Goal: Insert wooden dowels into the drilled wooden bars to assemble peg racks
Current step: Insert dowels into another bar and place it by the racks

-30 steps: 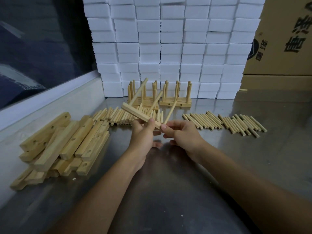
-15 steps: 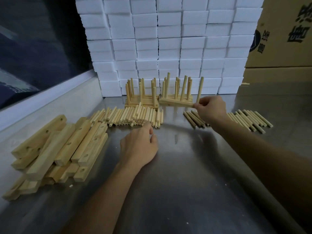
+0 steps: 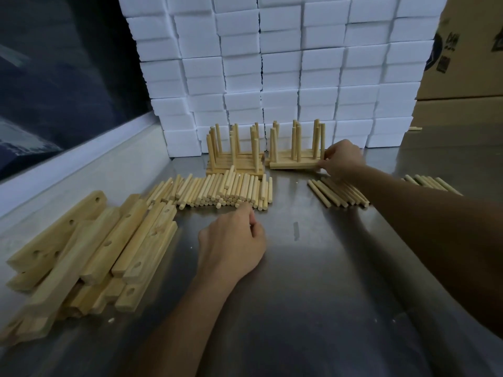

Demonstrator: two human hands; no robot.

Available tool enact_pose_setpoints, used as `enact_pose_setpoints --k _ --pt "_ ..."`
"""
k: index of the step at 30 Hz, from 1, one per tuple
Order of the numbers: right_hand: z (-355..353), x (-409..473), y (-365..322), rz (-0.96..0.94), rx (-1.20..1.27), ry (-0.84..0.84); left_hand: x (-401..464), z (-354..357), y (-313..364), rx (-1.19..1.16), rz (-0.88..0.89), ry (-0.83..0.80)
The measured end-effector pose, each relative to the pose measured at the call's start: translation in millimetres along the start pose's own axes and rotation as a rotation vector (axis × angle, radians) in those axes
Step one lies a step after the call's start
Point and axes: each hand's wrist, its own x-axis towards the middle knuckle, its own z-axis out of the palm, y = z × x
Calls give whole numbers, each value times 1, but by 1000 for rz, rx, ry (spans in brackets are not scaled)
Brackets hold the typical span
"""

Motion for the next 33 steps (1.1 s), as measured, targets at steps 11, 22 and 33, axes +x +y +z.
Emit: enact_pose_setpoints --k 11,22,33 --pt "1 1 -5 36 -2 40 1 2 -1 9 -8 3" --pt "-20 -34 -17 -32 66 156 1 -1 0 9 -22 -14" --pt "-50 -120 -28 -81 343 164 -8 -13 4 -42 -49 45"
